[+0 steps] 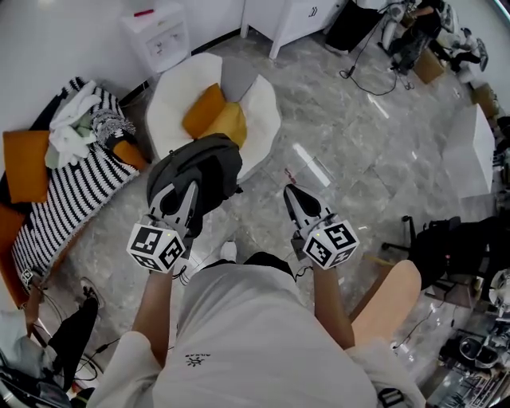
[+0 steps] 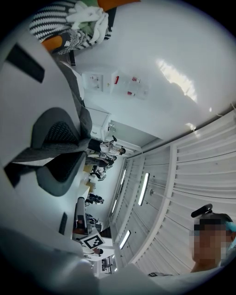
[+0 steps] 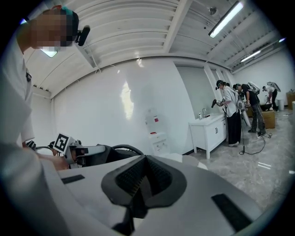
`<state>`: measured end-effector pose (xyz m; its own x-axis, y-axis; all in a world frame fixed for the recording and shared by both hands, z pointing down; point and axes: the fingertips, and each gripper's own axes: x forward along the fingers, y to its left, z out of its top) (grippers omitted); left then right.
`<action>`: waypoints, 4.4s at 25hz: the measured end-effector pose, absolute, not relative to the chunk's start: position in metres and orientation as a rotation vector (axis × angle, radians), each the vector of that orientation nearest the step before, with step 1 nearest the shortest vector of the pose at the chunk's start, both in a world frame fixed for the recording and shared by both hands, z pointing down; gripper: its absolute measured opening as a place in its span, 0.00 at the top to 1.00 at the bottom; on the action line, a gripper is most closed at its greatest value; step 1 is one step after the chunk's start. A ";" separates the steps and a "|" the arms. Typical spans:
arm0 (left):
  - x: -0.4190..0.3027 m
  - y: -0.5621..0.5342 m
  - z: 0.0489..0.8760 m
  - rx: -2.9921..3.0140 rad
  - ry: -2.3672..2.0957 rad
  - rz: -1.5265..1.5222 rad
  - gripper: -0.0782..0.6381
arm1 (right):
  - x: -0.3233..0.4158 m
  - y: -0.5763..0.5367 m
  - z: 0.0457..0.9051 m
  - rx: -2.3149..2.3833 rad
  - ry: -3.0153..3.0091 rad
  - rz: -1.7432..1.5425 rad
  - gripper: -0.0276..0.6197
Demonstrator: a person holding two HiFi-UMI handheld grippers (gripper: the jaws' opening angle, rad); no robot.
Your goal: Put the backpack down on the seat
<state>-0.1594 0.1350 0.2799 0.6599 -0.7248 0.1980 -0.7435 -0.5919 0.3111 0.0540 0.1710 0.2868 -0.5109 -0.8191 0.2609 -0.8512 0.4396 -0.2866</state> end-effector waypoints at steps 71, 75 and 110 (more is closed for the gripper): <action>-0.040 -0.118 0.319 2.193 -1.507 0.085 0.83 | 0.146 -0.155 0.359 0.909 -2.790 0.790 0.92; -0.045 -0.123 0.336 2.192 -1.456 0.090 0.83 | 0.127 -0.158 0.367 0.905 -2.782 0.763 0.92; -0.045 -0.218 0.538 2.069 -1.245 0.108 0.83 | 0.048 -0.221 0.556 0.968 -2.594 0.907 0.92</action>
